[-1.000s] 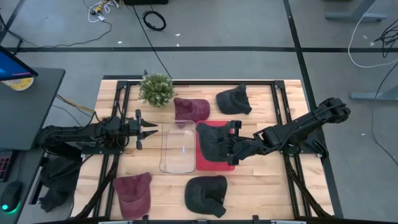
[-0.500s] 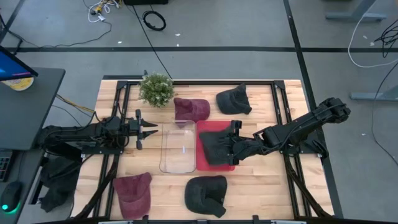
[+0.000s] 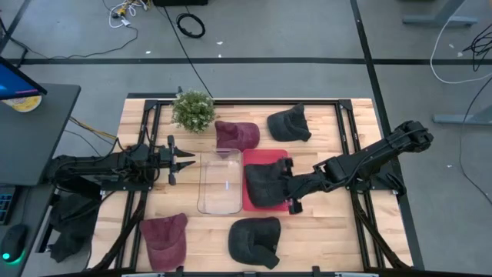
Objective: Pick & Place hat
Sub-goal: Put the bottom black cap into the red bin
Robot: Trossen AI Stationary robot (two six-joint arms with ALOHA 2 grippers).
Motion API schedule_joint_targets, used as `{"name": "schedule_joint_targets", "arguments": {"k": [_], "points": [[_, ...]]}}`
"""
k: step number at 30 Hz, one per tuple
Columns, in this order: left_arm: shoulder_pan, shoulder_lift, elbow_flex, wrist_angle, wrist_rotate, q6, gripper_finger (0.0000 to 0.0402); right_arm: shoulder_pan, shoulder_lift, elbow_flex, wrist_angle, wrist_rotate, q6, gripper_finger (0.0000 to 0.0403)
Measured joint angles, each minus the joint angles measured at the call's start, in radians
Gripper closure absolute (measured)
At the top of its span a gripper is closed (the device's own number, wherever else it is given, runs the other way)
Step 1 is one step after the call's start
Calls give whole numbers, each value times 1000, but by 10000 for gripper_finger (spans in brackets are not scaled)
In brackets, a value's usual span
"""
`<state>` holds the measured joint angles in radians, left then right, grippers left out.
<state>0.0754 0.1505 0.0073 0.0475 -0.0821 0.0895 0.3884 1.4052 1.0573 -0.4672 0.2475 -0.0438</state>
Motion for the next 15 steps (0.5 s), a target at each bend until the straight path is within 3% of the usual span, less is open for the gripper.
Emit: {"name": "schedule_joint_targets", "arguments": {"k": [3, 5, 15], "points": [[0, 0, 0, 0, 0, 0, 287, 5, 0, 0, 51, -139, -23, 252], [0, 0, 0, 0, 0, 0, 287, 15, 0, 0, 74, -174, -44, 252], [0, 0, 0, 0, 0, 0, 287, 108, 98, 0, 207, -186, -262, 252]]}}
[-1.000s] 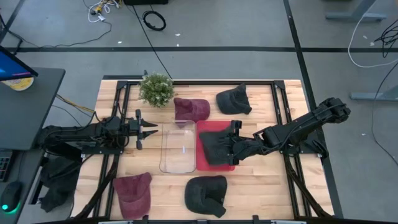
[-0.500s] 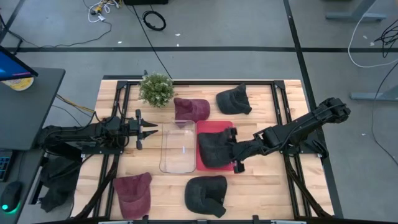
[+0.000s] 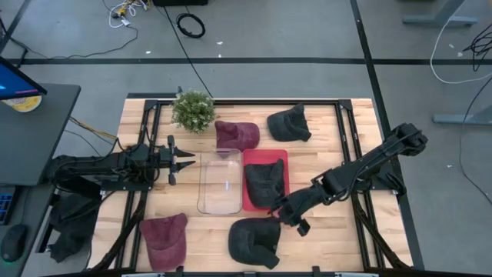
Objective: Pick & Place hat
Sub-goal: Put the bottom black cap into the red bin
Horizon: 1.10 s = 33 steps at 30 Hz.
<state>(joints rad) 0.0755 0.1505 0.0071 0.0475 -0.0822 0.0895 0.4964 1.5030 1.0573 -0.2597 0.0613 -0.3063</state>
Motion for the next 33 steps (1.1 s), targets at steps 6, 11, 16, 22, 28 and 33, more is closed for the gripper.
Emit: {"name": "schedule_joint_targets", "arguments": {"k": [6, 11, 16, 22, 28, 33], "points": [[0, 0, 0, 0, 0, 0, 287, 34, 101, 40, 39, 1, -51, 252], [0, 0, 0, 0, 0, 0, 287, 57, 212, 124, 31, 1, -85, 252], [0, 0, 0, 0, 0, 0, 287, 74, 305, 213, -20, 1, -121, 252], [0, 0, 0, 0, 0, 0, 287, 75, 380, 237, -31, 1, -141, 253], [0, 0, 0, 0, 0, 0, 287, 80, 429, 238, -4, 36, -181, 253], [0, 0, 0, 0, 0, 0, 287, 84, 478, 238, 74, 37, -203, 253]]}}
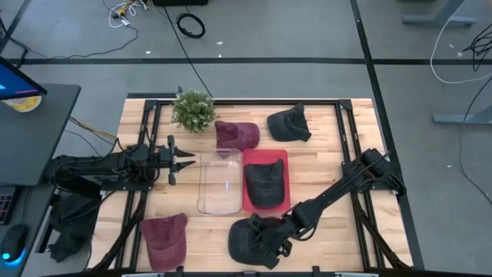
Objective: Pick & Place hat
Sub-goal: Put the bottom black cap into the red bin
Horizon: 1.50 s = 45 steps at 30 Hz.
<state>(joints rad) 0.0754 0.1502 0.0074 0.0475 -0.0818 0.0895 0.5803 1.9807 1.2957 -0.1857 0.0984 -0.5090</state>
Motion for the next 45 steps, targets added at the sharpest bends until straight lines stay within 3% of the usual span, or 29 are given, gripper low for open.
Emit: {"name": "schedule_joint_targets", "arguments": {"k": [10, 28, 36, 45], "points": [[0, 0, 0, 0, 0, 0, 287, 28, 36, 0, 78, 106, -79, 253], [0, 0, 0, 0, 0, 0, 287, 31, 31, 0, 109, 103, -92, 253], [0, 0, 0, 0, 0, 0, 287, 31, 31, 0, 59, 104, -258, 253], [0, 0, 0, 0, 0, 0, 287, 30, 31, 0, 97, 104, -321, 253]]}}
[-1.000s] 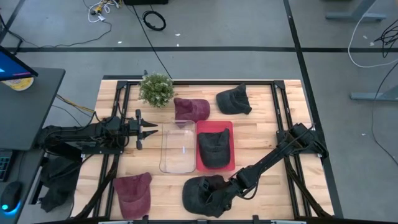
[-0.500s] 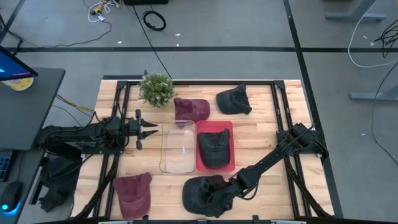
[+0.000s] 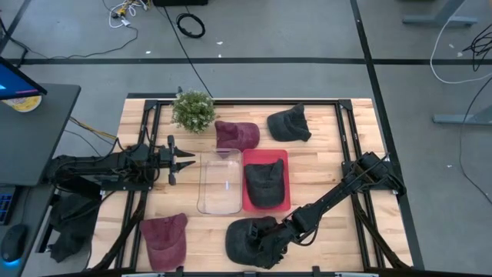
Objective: Pick & Place hat
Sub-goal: Put the bottom black cap into the red bin
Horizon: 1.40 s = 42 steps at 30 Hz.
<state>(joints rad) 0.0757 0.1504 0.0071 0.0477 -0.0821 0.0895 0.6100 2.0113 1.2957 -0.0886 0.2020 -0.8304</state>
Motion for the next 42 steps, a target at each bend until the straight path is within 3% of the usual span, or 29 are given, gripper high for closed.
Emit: {"name": "schedule_joint_targets", "arguments": {"k": [12, 17, 20, 24, 30, 36, 42], "points": [[0, 0, 0, 0, 0, 0, 287, -28, 3, 0, -1, -11, -24, 253], [0, 0, 0, 0, 0, 0, 287, -39, 78, 0, 55, -28, -26, 253], [0, 0, 0, -2, 0, 0, 287, -38, 99, 1, 79, 16, -50, 257], [0, 0, 0, -2, 0, 0, 287, -37, 101, 1, 86, 10, -18, 292], [0, 0, 0, -1, 0, 0, 287, -37, 72, 1, 61, -19, 30, 388], [0, 0, 0, 0, 0, 0, 287, -32, 0, -1, 35, -8, 184, 391], [0, 0, 0, 0, 0, 0, 287, -9, -136, -1, -16, 142, 354, 396]]}}
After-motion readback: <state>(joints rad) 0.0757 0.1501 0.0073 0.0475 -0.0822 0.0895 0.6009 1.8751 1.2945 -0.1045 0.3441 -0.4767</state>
